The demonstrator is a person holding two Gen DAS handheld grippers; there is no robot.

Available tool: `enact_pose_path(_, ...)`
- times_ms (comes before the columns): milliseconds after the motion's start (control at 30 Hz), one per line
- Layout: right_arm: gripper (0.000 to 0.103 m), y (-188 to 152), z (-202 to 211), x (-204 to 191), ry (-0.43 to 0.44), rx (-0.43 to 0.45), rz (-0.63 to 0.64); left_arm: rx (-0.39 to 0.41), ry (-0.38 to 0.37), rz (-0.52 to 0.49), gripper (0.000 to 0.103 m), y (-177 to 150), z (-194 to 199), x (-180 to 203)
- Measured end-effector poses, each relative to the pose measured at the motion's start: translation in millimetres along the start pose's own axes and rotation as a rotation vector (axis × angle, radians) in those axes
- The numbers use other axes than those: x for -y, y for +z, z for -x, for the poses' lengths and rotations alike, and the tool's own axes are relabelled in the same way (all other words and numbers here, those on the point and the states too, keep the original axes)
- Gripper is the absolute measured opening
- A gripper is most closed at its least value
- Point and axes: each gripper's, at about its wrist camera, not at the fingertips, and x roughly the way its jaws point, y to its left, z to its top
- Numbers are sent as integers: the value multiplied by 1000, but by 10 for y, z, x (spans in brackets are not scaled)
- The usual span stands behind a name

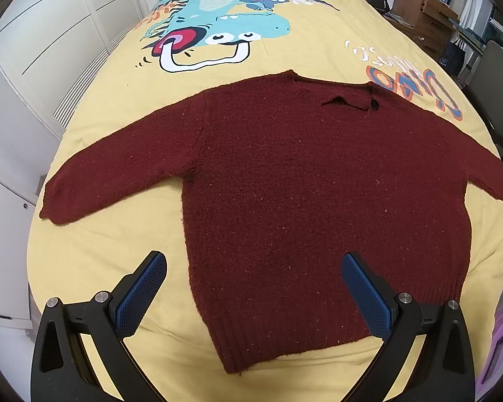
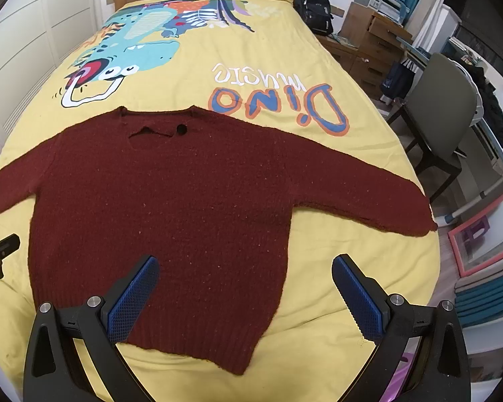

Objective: Fold small clothes

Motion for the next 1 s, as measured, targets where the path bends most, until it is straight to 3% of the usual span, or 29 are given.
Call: enact_pose_path(1000, 102, -17, -25, -49, -4, -20, 30, -6, 12, 9, 102, 17, 21, -75)
